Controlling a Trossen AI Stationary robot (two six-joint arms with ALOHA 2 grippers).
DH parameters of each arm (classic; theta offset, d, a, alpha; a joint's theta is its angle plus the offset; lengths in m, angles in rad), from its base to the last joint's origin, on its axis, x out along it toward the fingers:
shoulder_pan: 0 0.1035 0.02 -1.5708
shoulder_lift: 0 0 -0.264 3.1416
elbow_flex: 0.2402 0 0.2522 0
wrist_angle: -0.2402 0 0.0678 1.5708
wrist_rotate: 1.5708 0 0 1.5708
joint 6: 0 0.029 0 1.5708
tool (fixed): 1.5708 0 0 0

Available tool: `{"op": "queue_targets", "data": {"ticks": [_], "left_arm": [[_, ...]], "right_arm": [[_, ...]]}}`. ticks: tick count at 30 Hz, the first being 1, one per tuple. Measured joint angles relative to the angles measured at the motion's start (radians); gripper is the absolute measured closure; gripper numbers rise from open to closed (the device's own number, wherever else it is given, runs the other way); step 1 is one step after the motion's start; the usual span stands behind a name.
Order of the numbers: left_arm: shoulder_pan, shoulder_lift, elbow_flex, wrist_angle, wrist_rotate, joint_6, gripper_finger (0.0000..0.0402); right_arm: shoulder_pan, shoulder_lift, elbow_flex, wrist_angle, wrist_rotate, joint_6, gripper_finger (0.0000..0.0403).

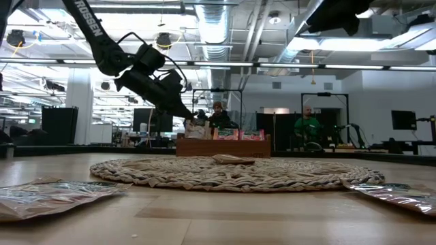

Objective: Pick & Place Tea
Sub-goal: Put the brown tea bag into the left section of the wooden organizer

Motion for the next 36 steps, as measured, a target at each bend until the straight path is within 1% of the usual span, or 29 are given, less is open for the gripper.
{"op": "queue_targets", "data": {"ticks": [11,19,25,30,36], "left_arm": [[0.008,0.009,0.0,0.014,0.055,0.008,0.0401],[0.008,0.009,0.0,0.013,0.064,0.005,0.0401],[0.008,0.009,0.0,0.001,0.063,-0.006,0.0401],[0.008,0.009,0.0,-0.001,0.021,-0.041,0.0401],[0.008,0.009,0.0,-0.001,0.018,-0.038,0.0401]], "right_arm": [[0.0,-0.005,0.0,0.043,0.0,0.001,0.0289],[0.0,-0.005,0.0,0.044,0.0,0.001,0.0289],[0.0,-0.005,0.0,0.044,0.0,0.001,0.0289],[0.0,-0.005,0.0,0.044,0.002,0.001,0.0289],[0.0,-0.005,0.0,0.044,0.002,0.005,0.0289]]}}
